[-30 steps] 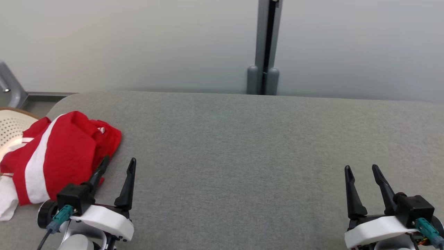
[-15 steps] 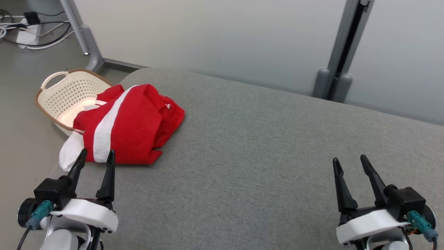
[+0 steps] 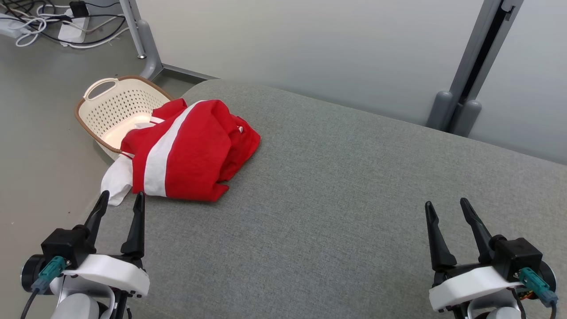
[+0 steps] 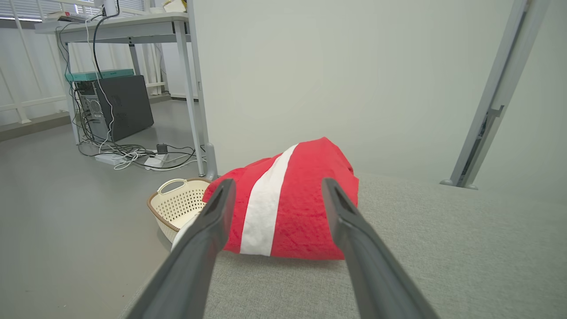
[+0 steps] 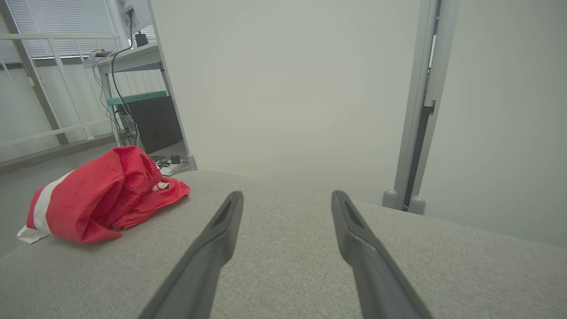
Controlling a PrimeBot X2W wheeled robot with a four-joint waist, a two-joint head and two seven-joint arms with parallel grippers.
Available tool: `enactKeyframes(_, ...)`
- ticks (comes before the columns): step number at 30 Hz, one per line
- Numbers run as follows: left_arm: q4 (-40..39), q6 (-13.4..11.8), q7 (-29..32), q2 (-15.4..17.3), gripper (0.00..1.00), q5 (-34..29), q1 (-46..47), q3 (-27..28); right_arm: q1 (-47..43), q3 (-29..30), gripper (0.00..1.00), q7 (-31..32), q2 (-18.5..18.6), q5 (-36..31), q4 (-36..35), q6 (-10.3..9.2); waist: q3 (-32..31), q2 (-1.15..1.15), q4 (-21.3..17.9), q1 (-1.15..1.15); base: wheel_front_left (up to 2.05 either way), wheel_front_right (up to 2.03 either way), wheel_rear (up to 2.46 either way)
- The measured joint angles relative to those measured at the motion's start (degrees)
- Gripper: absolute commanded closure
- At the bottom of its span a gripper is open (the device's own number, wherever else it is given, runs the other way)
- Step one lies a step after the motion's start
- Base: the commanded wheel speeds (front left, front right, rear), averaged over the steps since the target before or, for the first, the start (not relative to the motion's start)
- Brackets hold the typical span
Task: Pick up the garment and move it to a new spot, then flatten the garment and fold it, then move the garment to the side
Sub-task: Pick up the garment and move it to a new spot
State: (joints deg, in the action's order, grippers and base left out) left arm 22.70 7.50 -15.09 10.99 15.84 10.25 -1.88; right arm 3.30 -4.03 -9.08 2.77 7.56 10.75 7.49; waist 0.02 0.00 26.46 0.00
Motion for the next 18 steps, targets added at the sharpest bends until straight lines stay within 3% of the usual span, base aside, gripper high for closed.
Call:
enactKeyframes(11,1.8,0.0,0.0,0.1,0.0,0.5,2.1,-2.2,0.3,-0.5,0.0,-0.2,0.0,0.0,0.3,0.0,0.5,0.0,-1.0,0.0,0.0,0.0,0.0)
enactKeyframes(18,9.1,0.0,0.0,0.6,0.0,3.5,10.9,-7.2,3.7,-2.0,0.0,1.7,0.0,-1.7,-2.0,0.01,4.3,0.0,-3.2,0.0,0.0,0.0,0.0)
